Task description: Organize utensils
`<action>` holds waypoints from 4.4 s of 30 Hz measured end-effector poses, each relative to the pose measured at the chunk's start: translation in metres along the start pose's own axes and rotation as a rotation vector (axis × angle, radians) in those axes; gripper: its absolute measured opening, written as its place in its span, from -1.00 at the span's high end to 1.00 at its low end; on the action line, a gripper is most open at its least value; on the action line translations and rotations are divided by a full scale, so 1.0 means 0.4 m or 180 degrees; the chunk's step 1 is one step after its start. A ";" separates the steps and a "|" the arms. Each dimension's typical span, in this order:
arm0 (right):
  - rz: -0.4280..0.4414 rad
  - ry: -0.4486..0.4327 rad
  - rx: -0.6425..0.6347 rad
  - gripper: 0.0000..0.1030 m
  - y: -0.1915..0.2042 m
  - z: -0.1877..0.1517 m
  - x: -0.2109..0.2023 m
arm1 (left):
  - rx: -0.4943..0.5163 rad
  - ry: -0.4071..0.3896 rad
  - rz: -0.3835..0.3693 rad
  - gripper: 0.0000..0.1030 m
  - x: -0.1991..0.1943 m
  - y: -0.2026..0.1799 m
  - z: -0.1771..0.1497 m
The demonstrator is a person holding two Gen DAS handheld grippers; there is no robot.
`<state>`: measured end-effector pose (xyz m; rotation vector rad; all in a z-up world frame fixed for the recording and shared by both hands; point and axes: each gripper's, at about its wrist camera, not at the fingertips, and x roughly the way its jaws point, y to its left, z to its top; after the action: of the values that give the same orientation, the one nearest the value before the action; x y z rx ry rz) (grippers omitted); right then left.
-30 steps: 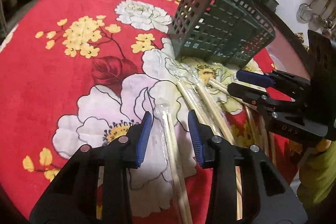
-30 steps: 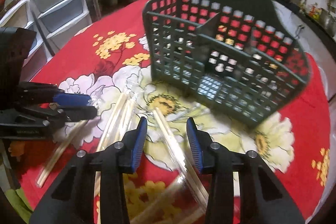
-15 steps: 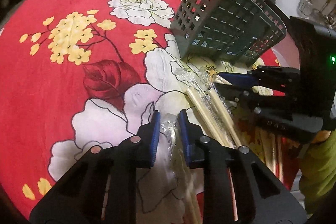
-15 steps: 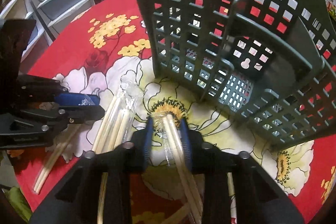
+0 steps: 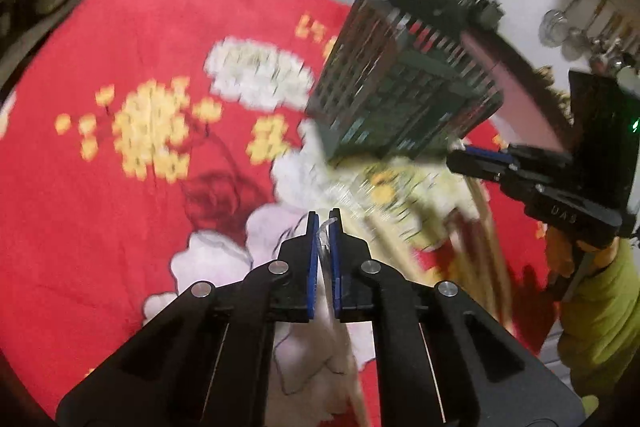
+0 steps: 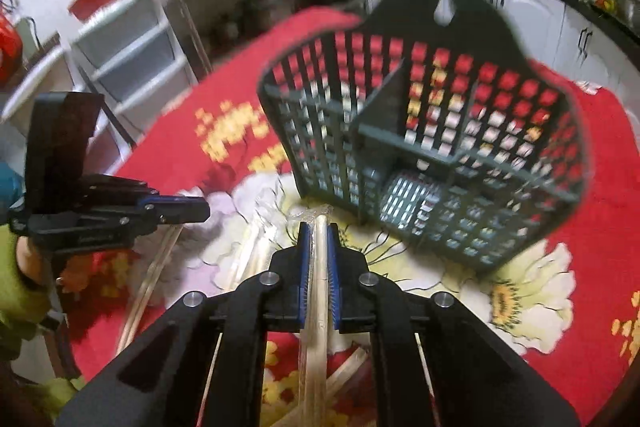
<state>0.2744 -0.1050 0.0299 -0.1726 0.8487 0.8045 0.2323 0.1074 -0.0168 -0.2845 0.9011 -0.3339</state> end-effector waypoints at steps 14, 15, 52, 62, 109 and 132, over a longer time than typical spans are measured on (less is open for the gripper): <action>-0.0275 -0.1263 0.0053 0.87 -0.001 0.073 -0.306 | 0.0366 -0.0875 -0.0447 0.96 -0.167 -0.207 0.174; -0.0345 -0.1367 0.0019 0.87 0.012 0.082 -0.314 | 0.0389 -0.0933 -0.0470 0.96 -0.175 -0.222 0.189; -0.1356 -0.2372 0.0300 0.86 -0.185 0.204 -0.213 | 0.0703 -0.1754 0.0337 0.96 -0.108 -0.268 0.375; -0.1377 -0.2219 0.0445 0.45 -0.183 0.160 -0.177 | 0.0715 -0.1669 0.0204 0.96 -0.086 -0.254 0.334; -0.1044 -0.1173 0.0171 -0.22 -0.007 -0.067 -0.167 | 0.0204 -0.1306 0.0454 -0.80 -0.103 -0.145 0.087; -0.0500 -0.0194 0.0125 0.35 0.043 -0.165 -0.046 | -0.0223 -0.0334 0.0217 0.20 0.011 -0.035 -0.030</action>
<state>0.2156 -0.1323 0.0023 -0.1768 0.7826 0.6425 0.2229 0.0918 -0.0217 -0.3321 0.8183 -0.2226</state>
